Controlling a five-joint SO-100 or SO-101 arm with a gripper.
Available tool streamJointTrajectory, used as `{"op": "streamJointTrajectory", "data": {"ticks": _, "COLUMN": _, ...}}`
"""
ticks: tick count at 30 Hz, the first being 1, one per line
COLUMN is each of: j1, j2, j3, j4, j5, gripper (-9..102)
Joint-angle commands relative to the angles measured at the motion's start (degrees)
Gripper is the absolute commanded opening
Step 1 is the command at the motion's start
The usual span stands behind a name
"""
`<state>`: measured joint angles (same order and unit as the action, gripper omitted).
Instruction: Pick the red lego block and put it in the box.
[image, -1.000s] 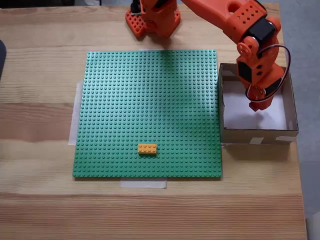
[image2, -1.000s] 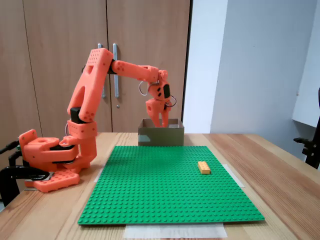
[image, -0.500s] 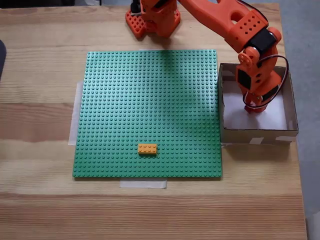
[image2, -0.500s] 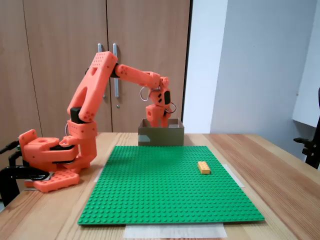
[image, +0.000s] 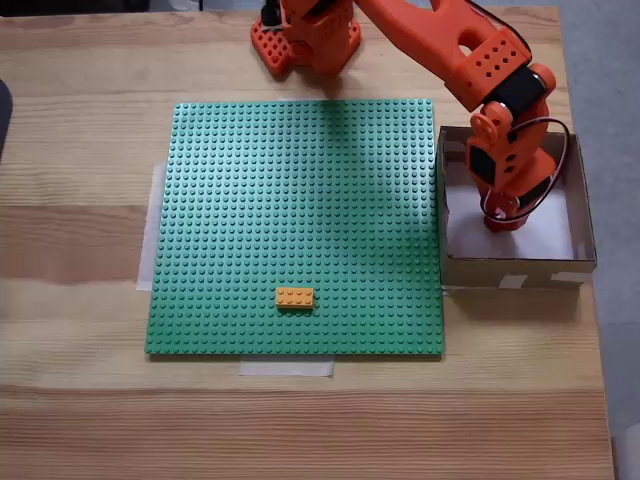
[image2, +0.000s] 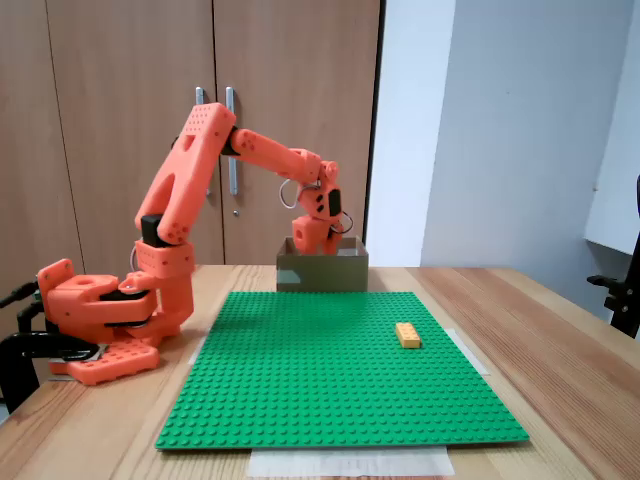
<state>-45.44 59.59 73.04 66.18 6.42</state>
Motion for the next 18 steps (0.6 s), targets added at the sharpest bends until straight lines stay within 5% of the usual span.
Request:
{"op": "streamJointTrajectory", "data": {"ticks": 1, "j1": 0.5, "j2": 0.8, "j3": -0.2, "j4": -1.0, "j5": -0.7, "gripper": 8}}
{"op": "streamJointTrajectory", "data": {"ticks": 18, "j1": -0.2, "j2": 4.1, "j3": 0.4, "j4": -2.9, "j5": -1.9, "gripper": 16}}
